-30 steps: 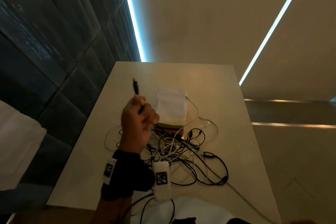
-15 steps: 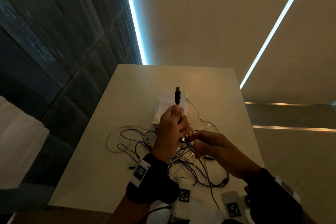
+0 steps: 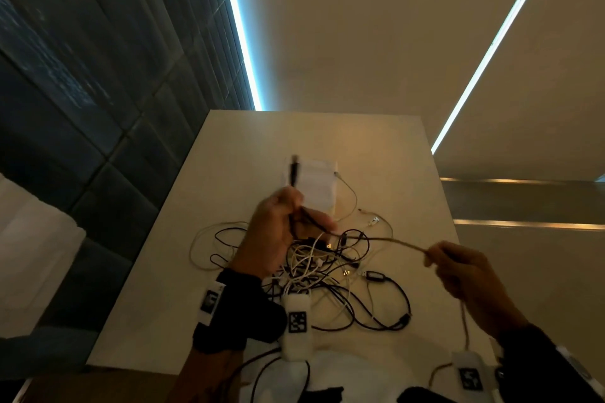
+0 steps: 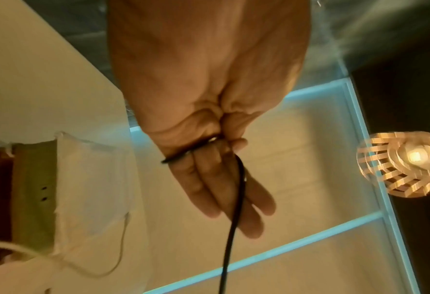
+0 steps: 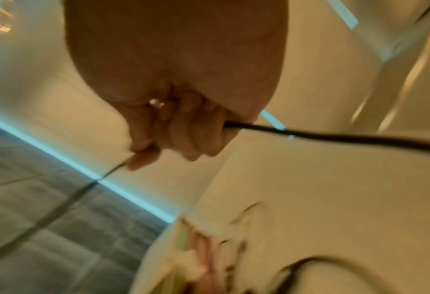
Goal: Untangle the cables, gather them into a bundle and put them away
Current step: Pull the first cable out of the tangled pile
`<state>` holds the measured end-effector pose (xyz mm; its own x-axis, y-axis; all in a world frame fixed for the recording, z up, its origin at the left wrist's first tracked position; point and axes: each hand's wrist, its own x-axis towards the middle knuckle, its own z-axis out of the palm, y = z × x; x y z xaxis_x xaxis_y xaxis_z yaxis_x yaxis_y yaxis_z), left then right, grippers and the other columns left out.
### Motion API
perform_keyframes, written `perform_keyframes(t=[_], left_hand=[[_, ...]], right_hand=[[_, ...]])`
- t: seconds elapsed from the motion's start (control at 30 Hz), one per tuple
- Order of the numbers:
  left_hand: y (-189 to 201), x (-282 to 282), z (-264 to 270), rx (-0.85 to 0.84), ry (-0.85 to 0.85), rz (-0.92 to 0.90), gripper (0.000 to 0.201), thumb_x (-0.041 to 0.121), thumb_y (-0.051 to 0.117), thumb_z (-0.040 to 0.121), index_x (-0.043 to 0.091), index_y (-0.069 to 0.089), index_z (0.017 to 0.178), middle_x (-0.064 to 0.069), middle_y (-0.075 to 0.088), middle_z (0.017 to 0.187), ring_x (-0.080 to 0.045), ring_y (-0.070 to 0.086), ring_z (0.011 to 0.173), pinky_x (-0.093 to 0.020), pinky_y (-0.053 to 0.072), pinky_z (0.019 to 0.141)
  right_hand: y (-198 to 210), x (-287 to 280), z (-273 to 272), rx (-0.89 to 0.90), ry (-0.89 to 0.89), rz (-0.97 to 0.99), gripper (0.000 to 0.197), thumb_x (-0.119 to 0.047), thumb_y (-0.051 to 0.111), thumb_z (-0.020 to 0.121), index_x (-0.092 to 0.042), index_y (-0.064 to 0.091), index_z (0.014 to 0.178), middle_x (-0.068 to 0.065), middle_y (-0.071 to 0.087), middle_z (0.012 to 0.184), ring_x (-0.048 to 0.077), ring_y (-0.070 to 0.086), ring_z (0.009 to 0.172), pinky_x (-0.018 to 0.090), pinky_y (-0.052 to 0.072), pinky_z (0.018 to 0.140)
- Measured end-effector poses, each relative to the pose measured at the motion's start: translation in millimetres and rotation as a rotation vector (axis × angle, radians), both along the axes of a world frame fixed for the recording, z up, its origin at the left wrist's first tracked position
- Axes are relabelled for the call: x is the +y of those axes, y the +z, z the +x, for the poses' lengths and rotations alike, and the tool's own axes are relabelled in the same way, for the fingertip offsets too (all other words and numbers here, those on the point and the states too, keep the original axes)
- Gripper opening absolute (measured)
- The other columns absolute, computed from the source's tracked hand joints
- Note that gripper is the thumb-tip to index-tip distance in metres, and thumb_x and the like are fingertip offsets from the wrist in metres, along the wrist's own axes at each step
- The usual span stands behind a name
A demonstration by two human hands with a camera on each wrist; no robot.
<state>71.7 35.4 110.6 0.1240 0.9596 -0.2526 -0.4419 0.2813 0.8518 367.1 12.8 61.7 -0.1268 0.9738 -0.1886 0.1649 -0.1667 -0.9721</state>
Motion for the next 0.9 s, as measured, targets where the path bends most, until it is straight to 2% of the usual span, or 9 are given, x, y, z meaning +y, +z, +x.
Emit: perform_keyframes(t=[0.17,0.3,0.37,0.43,0.53,0.7,0.77,0.83,0.9], left_hand=[[10.0,0.9,-3.0,0.222,-0.007,0.097,0.03,0.015,0.027,0.104,0.008,0.04,0.078,-0.028,0.067,0.069,-0.043,0.068,0.064,-0.049,0.059,0.066],[17.2,7.4,-32.2,0.218,0.216,0.173,0.027,0.01,0.033,0.099,0.009,0.044,0.075,-0.006,0.048,0.044,-0.02,0.045,0.032,-0.035,0.045,0.051],[15.1,8.8,-34.4,0.013,0.265,0.173,0.022,0.014,0.038,0.095,0.012,0.043,0.073,0.002,0.033,0.041,-0.011,0.027,0.031,-0.023,0.036,0.042],[13.5,10.1,-27.2,-0.185,0.284,0.147,0.017,0.019,0.043,0.089,0.015,0.042,0.072,0.007,0.028,0.041,-0.006,0.021,0.032,-0.018,0.024,0.037],[20.3,11.2,-29.5,-0.341,0.34,0.154,0.028,0.017,0.036,0.097,0.017,0.047,0.071,0.009,0.027,0.042,-0.004,0.02,0.034,-0.02,0.021,0.037],[35.6,10.5,1.4,-0.454,0.227,0.171,0.014,0.023,0.043,0.091,0.014,0.053,0.085,0.01,0.03,0.045,-0.003,0.023,0.036,-0.019,0.022,0.039],[33.1,8.7,34.6,-0.479,0.129,0.125,0.014,0.022,0.043,0.09,0.013,0.052,0.085,0.006,0.039,0.051,-0.006,0.031,0.043,-0.02,0.024,0.044],[30.0,3.3,64.0,-0.432,0.049,0.074,0.016,0.021,0.044,0.091,0.01,0.052,0.084,-0.002,0.057,0.069,-0.012,0.05,0.058,-0.022,0.039,0.052],[29.0,-1.3,80.9,-0.345,0.008,0.07,0.018,0.021,0.043,0.093,0.008,0.051,0.084,-0.007,0.064,0.081,-0.016,0.057,0.063,-0.025,0.045,0.053]], right_hand=[[-34.2,-43.4,41.9,-0.081,0.096,-0.167,0.033,-0.025,0.055,0.092,-0.004,0.06,0.066,0.01,0.029,0.051,0.013,0.022,0.047,0.025,0.017,0.045],[-59.5,-74.1,86.9,-0.126,-0.085,-0.356,0.036,-0.003,0.049,0.097,0.005,0.057,0.063,0.009,0.026,0.052,0.008,0.024,0.04,0.015,0.017,0.041],[-62.7,-84.7,99.7,-0.226,-0.077,-0.397,0.04,-0.021,0.063,0.091,0.009,0.058,0.064,0.011,0.03,0.052,0.012,0.029,0.042,0.017,0.022,0.041],[-71.0,-94.6,107.3,-0.337,-0.137,-0.407,0.067,-0.063,0.079,0.059,0.002,0.063,0.061,0.017,0.044,0.053,0.019,0.042,0.049,0.021,0.034,0.047],[-87.5,-100.2,123.5,-0.46,-0.059,-0.376,0.087,-0.098,0.053,0.03,-0.018,0.07,0.058,0.011,0.068,0.061,0.022,0.063,0.061,0.028,0.049,0.064],[-77.1,-63.6,113.3,-0.555,0.152,-0.184,0.07,-0.099,0.035,0.056,-0.045,0.073,0.076,-0.019,0.073,0.084,-0.005,0.067,0.08,0.04,0.056,0.083],[-28.1,-41.9,63.9,-0.523,0.225,-0.042,0.059,-0.089,0.041,0.069,-0.044,0.073,0.091,-0.027,0.071,0.097,-0.007,0.065,0.094,0.023,0.053,0.086],[22.7,-16.1,-2.3,-0.249,0.316,0.093,0.04,-0.056,0.045,0.09,-0.031,0.069,0.111,-0.018,0.07,0.112,0.0,0.063,0.108,0.013,0.048,0.088],[52.2,2.1,-57.0,-0.054,0.443,0.132,0.032,-0.031,0.044,0.096,-0.016,0.069,0.108,0.003,0.073,0.104,0.014,0.068,0.098,0.023,0.052,0.086]])
